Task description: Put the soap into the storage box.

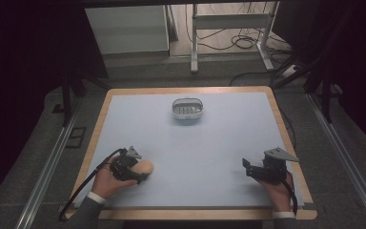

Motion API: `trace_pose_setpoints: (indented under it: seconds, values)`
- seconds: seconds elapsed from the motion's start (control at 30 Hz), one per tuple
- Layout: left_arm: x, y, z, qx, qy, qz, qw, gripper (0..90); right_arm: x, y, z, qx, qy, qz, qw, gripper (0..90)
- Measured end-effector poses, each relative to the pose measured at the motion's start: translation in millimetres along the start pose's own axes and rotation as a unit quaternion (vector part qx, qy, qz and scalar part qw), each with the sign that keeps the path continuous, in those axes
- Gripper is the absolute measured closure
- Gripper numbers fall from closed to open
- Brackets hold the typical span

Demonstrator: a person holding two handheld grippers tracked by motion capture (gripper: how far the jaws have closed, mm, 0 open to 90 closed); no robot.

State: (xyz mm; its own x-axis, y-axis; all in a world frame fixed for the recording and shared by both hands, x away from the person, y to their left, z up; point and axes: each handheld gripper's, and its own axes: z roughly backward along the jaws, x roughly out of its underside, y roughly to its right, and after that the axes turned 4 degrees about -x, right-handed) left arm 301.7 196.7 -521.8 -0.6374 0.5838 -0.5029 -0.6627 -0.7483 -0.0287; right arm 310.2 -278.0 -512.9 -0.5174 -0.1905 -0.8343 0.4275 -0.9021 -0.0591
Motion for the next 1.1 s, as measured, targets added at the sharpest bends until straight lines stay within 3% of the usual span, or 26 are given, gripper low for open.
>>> trace_pose_setpoints:
  seconds: [0.27, 1.1]
  values:
    - [-2.1, -1.0, 0.6, 0.005, -0.006, -0.003, 1.0000, 32.5, 0.0, 0.4, 0.3, 0.002, 0.000, -0.001, 1.0000, 7.2]
    - [-32.6, -5.2, 19.3, 0.003, 0.027, -0.014, 0.9995, 32.7, 0.5, -0.3, -0.4, 0.006, -0.001, 0.000, 1.0000, 7.2]
